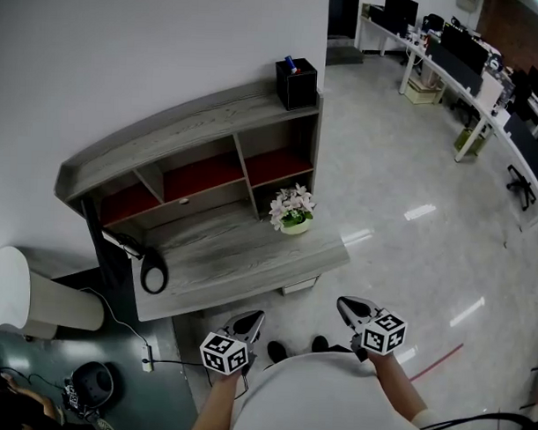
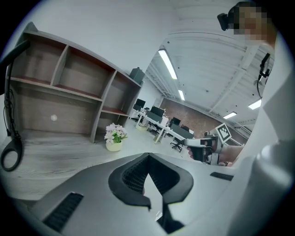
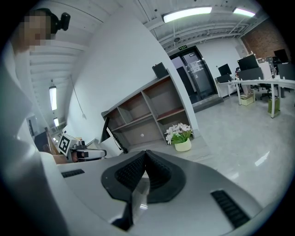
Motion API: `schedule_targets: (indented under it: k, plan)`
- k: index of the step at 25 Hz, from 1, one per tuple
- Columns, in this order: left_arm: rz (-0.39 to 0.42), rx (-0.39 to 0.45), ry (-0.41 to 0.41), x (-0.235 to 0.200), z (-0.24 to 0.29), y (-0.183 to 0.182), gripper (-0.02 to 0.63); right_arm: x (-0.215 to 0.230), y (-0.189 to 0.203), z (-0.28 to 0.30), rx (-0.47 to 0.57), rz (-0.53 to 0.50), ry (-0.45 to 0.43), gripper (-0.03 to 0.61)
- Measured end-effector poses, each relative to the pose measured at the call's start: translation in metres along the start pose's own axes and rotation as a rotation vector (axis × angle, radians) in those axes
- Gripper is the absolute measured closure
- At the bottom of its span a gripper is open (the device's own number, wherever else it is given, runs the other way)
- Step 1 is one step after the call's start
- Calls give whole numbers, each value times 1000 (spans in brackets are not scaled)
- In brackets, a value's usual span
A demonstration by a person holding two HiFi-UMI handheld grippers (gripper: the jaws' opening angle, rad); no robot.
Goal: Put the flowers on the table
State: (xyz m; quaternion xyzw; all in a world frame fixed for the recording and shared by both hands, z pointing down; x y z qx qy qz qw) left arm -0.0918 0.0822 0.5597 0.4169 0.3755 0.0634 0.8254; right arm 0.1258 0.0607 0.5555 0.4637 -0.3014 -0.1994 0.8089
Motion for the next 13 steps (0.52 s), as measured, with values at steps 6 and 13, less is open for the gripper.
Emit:
schedule_targets:
  k: [6,13]
  plan:
    - [-2,9,-12,3,7,-5,604,11,-7,-1,12,2,-5,560]
    - [0,-7,-28,1,13,-7,603,16,-14,2,18,2,-19,560]
Point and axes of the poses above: the fingertips, and each gripper's own axes: z forward along the fingers, x to its right, y out of its underside, the point moved 1 cm from there along -z, backward along the fingers, and after that the axes turned 10 degrees about -z, right-handed, at the moved point
